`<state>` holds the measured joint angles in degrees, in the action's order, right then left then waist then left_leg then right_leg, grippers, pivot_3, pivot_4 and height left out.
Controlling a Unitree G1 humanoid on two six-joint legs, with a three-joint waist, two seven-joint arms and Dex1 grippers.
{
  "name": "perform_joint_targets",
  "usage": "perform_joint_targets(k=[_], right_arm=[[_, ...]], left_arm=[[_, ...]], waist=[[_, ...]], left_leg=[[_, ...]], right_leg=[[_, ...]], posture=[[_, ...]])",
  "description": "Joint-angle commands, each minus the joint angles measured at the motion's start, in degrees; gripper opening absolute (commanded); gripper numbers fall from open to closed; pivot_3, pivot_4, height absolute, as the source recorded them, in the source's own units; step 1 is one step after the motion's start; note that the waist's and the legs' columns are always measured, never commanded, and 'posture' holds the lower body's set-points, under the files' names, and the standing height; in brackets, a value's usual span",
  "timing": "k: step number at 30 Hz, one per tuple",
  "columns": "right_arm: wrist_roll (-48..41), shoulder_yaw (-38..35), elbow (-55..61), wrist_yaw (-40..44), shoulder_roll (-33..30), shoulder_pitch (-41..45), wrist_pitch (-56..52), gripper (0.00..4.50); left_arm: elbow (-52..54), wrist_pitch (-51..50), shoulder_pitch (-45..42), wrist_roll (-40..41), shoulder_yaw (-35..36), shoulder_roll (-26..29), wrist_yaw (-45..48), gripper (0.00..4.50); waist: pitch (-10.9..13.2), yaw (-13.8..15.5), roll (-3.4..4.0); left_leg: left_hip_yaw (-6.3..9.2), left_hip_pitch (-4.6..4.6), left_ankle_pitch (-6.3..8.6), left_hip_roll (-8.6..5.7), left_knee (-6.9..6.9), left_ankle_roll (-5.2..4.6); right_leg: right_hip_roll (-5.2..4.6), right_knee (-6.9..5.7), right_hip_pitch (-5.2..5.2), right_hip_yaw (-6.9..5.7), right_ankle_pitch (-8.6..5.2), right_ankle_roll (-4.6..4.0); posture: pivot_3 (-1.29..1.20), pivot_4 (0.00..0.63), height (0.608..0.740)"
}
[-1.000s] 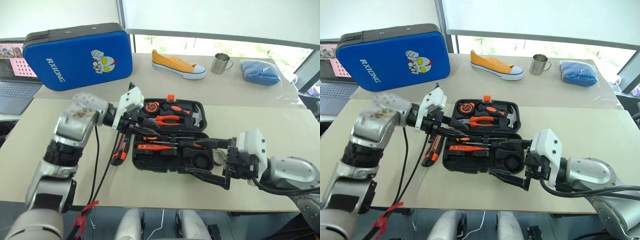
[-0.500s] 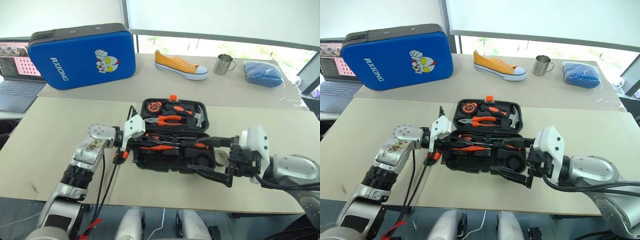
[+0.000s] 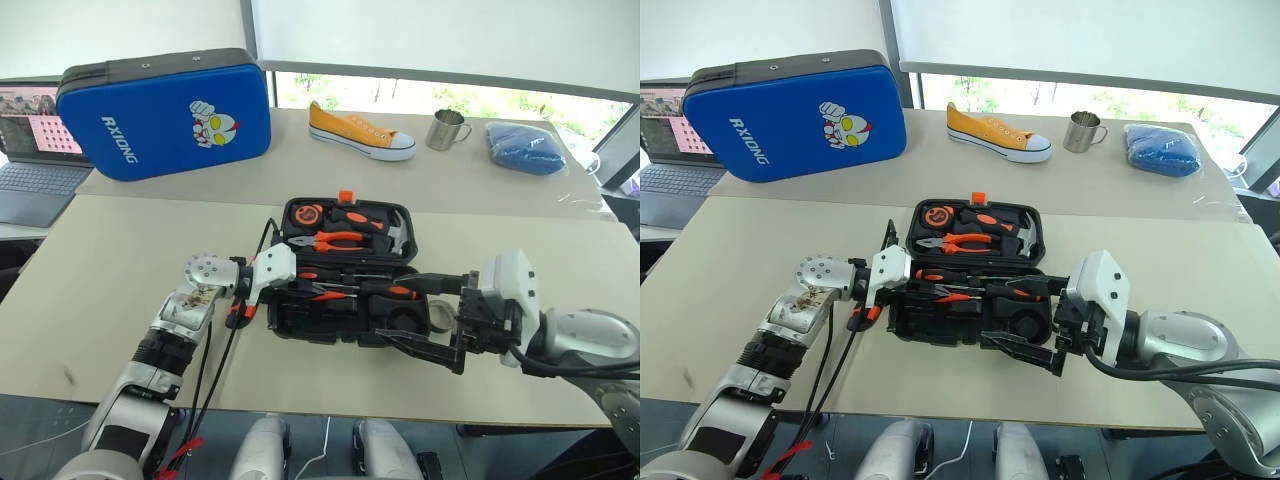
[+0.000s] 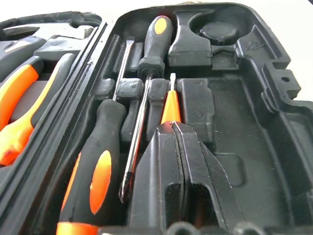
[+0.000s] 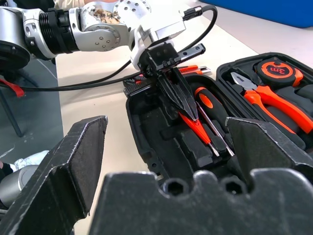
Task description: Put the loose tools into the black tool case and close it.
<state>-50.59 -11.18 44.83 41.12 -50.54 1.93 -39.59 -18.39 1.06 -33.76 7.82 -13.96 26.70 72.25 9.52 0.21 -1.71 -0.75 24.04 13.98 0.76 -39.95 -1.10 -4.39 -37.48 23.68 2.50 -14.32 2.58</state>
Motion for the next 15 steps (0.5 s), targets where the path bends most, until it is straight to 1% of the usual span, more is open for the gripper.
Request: perform_joint_targets(k=[1, 3, 5, 9, 15], right_arm=[[-1.2, -1.9, 2.0, 0.1, -0.9, -0.2, -0.1, 4.5], [-1.2, -1.9, 1.9, 0.2, -1.0, -0.4, 0.0, 4.5], [-1.2, -1.9, 1.9, 0.3, -1.0, -0.5, 0.2, 4.5], [-1.0, -1.8, 1.8, 0.4, -1.0, -0.5, 0.3, 4.5], [-0.6, -1.2, 1.6, 0.1, -0.6, -0.1, 0.5, 4.5]], left_arm=[[-2.1, 1.0, 0.7, -1.7, -1.2, 0.6, 0.2, 0.05], [-3.2, 2.0, 0.8, -2.4, -1.6, 0.8, 0.2, 0.05], [-4.7, 3.4, 0.6, -3.4, -2.1, 1.0, 0.2, 0.05], [-7.4, 6.0, 0.2, -5.1, -2.9, 1.6, 0.1, 0.05], [-12.9, 7.4, -1.8, -7.6, -3.7, 1.8, -2.3, 0.05]], waist=[[0.0, -0.1, 0.0], [0.0, -0.2, 0.06], [-0.1, -0.2, 0.14], [-0.2, -0.3, 0.32], [-0.3, -0.6, 0.35]], left_leg=[[0.0, -0.11, 0.0, 0.01, 0.03, 0.0], [0.02, -0.4, 0.02, 0.04, 0.13, -0.02], [0.02, -0.56, 0.03, 0.05, 0.17, -0.05], [0.01, -0.62, 0.04, 0.05, 0.2, -0.05], [0.01, -0.8, 0.05, 0.05, 0.21, -0.07]], right_leg=[[0.0, 0.04, -0.12, -0.01, 0.0, 0.0], [0.03, 0.28, -0.48, -0.05, 0.0, 0.0], [0.03, 0.34, -0.63, -0.06, 0.0, 0.0], [0.04, 0.35, -0.67, -0.04, -0.01, 0.0], [0.06, 0.37, -0.86, -0.03, -0.01, 0.0]], posture=[[0.0, 0.15, 0.739], [0.0, 0.15, 0.739], [0.0, 0.15, 0.739], [0.0, 0.15, 0.739], [0.0, 0.15, 0.739]])
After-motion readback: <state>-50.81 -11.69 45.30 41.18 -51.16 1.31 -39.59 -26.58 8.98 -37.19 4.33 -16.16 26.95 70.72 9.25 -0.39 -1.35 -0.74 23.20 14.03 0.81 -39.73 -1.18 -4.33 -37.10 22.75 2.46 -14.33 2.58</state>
